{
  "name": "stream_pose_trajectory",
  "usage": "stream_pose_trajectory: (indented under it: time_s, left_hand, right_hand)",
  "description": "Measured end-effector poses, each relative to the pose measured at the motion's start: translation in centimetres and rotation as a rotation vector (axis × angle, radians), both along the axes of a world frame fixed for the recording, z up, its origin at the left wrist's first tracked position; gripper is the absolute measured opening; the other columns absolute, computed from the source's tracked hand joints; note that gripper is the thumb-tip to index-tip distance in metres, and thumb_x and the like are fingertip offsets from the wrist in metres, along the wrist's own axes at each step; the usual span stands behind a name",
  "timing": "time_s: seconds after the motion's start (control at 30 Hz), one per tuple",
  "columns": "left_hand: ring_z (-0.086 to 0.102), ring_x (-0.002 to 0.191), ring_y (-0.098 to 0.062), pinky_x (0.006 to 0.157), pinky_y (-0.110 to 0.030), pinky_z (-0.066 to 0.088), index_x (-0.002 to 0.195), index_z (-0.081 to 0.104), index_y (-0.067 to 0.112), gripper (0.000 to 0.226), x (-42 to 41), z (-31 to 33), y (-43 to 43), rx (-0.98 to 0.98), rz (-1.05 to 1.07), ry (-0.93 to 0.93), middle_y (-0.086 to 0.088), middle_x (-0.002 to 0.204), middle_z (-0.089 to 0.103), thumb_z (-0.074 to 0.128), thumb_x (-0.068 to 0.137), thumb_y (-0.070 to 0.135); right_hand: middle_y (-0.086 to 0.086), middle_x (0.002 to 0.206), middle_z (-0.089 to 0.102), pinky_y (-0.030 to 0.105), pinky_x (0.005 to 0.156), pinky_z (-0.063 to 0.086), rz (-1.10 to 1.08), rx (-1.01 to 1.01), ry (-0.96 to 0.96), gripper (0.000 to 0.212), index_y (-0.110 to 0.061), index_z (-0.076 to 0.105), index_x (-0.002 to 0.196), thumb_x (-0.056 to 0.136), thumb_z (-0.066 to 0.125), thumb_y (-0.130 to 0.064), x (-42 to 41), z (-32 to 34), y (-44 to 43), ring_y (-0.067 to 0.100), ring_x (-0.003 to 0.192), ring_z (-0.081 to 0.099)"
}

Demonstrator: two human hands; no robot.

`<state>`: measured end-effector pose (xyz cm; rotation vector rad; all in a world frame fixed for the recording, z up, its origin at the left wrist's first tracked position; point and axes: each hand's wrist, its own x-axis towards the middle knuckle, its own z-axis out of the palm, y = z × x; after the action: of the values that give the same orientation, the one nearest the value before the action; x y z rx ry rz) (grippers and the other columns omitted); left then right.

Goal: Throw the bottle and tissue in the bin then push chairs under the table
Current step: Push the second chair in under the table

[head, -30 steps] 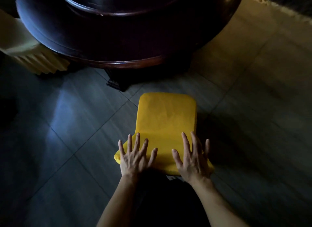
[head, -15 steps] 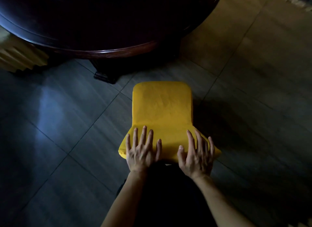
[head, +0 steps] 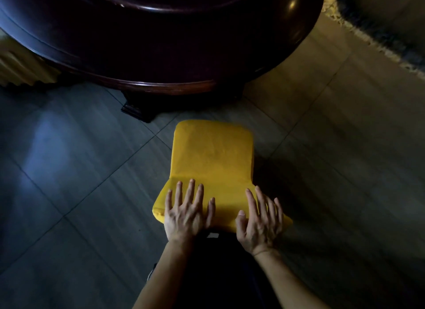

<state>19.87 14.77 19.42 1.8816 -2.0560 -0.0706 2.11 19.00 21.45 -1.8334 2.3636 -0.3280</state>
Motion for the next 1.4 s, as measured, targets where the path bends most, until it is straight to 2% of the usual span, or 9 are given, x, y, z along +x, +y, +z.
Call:
stream_pose_trajectory:
  time_s: [0.2, 0.4, 0.7, 0.83, 1.0, 1.23, 1.4]
  left_hand:
    - [0.053, 0.136, -0.033, 0.112, -0.052, 0.038, 0.126, 0.070, 0.023, 0.054, -3.3, 0.9, -5.7, 0.168, 0.063, -0.028, -0.006, 0.140, 0.063, 0.048, 0.093, 0.058]
    - [0.051, 0.138, -0.031, 0.112, -0.051, 0.039, 0.130, 0.067, 0.026, 0.059, -6.7, 1.2, -11.2, 0.286, 0.145, -0.032, -0.004, 0.142, 0.062, 0.040, 0.093, 0.062]
    - [0.033, 0.149, -0.025, 0.119, -0.044, 0.029, 0.145, 0.049, 0.032, 0.067, -10.1, 2.7, -17.7, 0.447, 0.207, -0.048, 0.003, 0.157, 0.045, 0.023, 0.095, 0.067]
    - [0.034, 0.149, -0.026, 0.118, -0.045, 0.030, 0.143, 0.051, 0.031, 0.066, -10.5, 2.9, -21.2, 0.432, 0.226, -0.043, 0.002, 0.156, 0.046, 0.024, 0.094, 0.067]
    - [0.027, 0.152, -0.026, 0.121, -0.045, 0.023, 0.146, 0.046, 0.030, 0.065, -10.6, 3.5, -25.7, 0.452, 0.229, -0.045, 0.001, 0.160, 0.040, 0.022, 0.097, 0.065]
    - [0.030, 0.150, -0.026, 0.121, -0.046, 0.023, 0.143, 0.050, 0.028, 0.065, -9.9, 3.0, -32.2, 0.395, 0.247, -0.044, 0.000, 0.158, 0.044, 0.021, 0.096, 0.063]
    - [0.035, 0.147, -0.028, 0.120, -0.047, 0.025, 0.139, 0.056, 0.025, 0.060, -9.3, 2.7, -37.6, 0.324, 0.267, -0.015, -0.001, 0.153, 0.050, 0.029, 0.097, 0.060]
  right_hand:
    - [0.015, 0.148, 0.057, 0.054, 0.116, 0.034, 0.078, 0.004, -0.006, 0.064, -0.014, 0.063, 0.138, 0.082, 0.047, -0.041, -3.7, -0.3, -6.3, 0.038, 0.123, 0.061]
    - [0.016, 0.146, 0.058, 0.054, 0.117, 0.033, 0.133, -0.027, -0.021, 0.064, -0.014, 0.064, 0.137, 0.082, 0.046, -0.042, -7.2, -0.1, -12.7, 0.038, 0.122, 0.060]
    - [0.017, 0.146, 0.058, 0.055, 0.120, 0.029, 0.256, -0.049, 0.007, 0.063, -0.015, 0.060, 0.141, 0.086, 0.045, -0.042, -10.9, 0.1, -21.2, 0.036, 0.125, 0.059]
    - [0.018, 0.145, 0.059, 0.056, 0.120, 0.028, 0.276, -0.060, 0.011, 0.064, -0.014, 0.060, 0.141, 0.086, 0.044, -0.042, -11.3, -0.1, -25.2, 0.037, 0.125, 0.059]
    - [0.018, 0.141, 0.062, 0.055, 0.121, 0.026, 0.290, -0.109, 0.017, 0.063, -0.012, 0.062, 0.138, 0.086, 0.043, -0.042, -11.2, -0.5, -29.9, 0.037, 0.124, 0.060]
    - [0.019, 0.145, 0.059, 0.056, 0.122, 0.023, 0.306, -0.130, 0.044, 0.065, -0.013, 0.059, 0.142, 0.085, 0.044, -0.042, -10.4, -0.6, -36.8, 0.037, 0.131, 0.055]
    - [0.018, 0.146, 0.057, 0.056, 0.123, 0.020, 0.319, -0.158, 0.063, 0.065, -0.013, 0.057, 0.143, 0.085, 0.047, -0.041, -9.7, -0.7, -42.4, 0.037, 0.133, 0.053]
